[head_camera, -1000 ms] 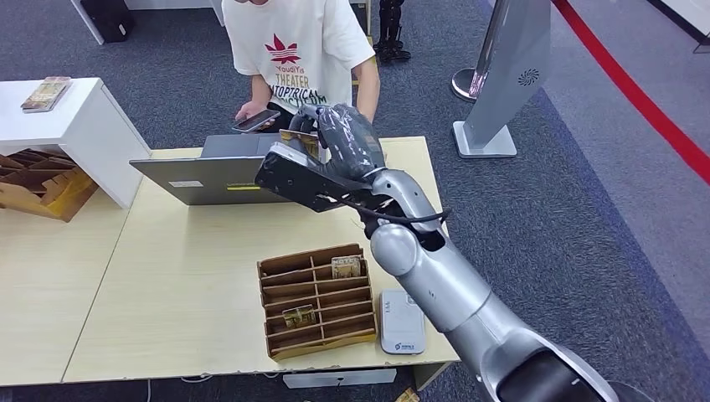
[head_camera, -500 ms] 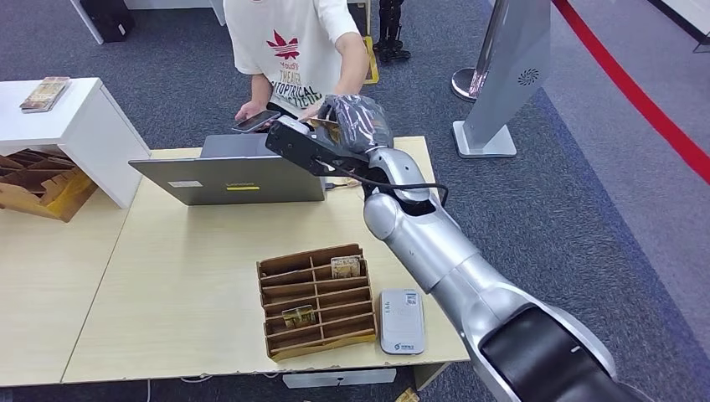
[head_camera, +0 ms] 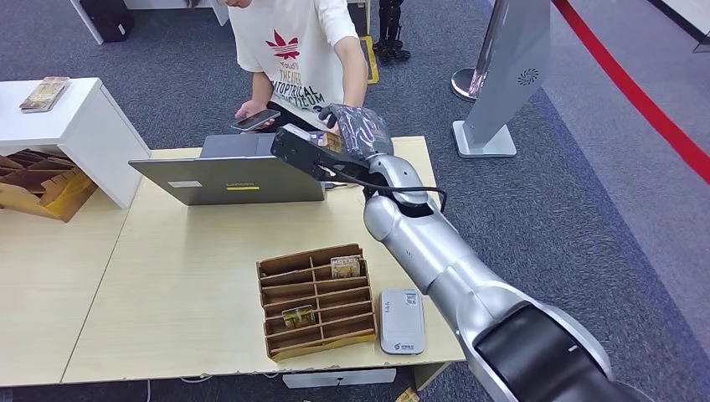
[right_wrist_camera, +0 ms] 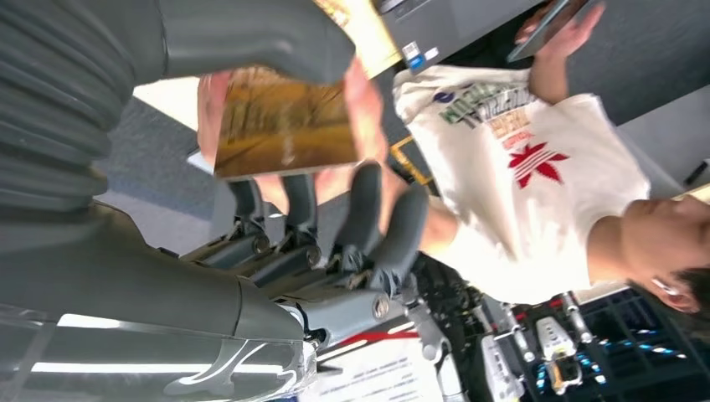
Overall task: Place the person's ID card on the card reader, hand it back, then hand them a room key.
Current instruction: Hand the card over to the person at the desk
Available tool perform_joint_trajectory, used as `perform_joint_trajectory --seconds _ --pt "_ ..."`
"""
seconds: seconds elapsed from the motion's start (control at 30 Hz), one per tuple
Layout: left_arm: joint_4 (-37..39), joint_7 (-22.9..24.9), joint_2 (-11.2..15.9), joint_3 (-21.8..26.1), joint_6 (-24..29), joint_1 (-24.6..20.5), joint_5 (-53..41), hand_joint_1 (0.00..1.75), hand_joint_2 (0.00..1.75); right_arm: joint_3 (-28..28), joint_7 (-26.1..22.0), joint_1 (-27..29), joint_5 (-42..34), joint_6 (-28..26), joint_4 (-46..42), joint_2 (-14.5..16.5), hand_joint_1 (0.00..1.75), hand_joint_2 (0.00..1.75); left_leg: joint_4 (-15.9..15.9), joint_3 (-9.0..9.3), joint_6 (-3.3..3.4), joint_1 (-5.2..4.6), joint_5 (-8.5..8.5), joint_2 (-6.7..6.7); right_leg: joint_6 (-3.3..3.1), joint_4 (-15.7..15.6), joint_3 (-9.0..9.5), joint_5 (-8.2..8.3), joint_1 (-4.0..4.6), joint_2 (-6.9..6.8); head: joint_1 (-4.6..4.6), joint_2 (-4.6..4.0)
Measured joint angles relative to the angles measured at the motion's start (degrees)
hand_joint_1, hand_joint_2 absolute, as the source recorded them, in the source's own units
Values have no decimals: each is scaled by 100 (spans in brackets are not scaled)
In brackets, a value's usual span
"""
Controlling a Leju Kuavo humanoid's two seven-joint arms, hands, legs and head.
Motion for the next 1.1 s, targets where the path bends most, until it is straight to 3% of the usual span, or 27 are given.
perform_joint_trajectory --seconds 0.1,0.27,0.4,0.5,0.63,0.9,1.1 --pt "0 -9 -8 -2 18 6 79 0 0 -82 -316 92 -219 163 -51 85 0 0 0 0 0 0 0 1 0 0 -1 0 0 1 0 0" --pt "0 -132 -19 -2 62 31 303 0 0 -177 -780 622 -1338 1084 -737 243 0 0 -1 -3 0 2 -1 1 -2 0 -4 -3 2 1 1 0" --pt "4 -273 -16 4 119 118 466 0 0 -123 -925 1408 -3345 2361 -1877 221 0 0 -1 -6 -2 2 -4 0 0 -2 -10 -6 2 0 1 0" --pt "7 -352 -14 44 173 190 552 0 0 60 -1068 1984 -4782 3056 -2733 11 0 0 -1 -11 -1 2 -5 1 1 -6 -14 -6 1 0 0 0" --pt "7 -400 -14 104 251 248 611 0 0 384 -1269 2648 -6053 3574 -3656 -446 0 0 -1 -13 2 1 -7 1 1 -8 -13 -6 1 -1 1 0" --pt "8 -458 -15 226 370 308 683 0 0 827 -1519 3702 -6999 4399 -4710 -1377 0 0 -1 -13 2 1 -8 0 1 -8 -13 -6 1 -1 1 0" --pt "9 -502 -16 248 428 315 632 0 0 914 -1666 4253 -7655 5143 -5139 -1831 0 0 -1 -14 2 1 -8 1 1 -8 -14 -6 1 -1 1 0"
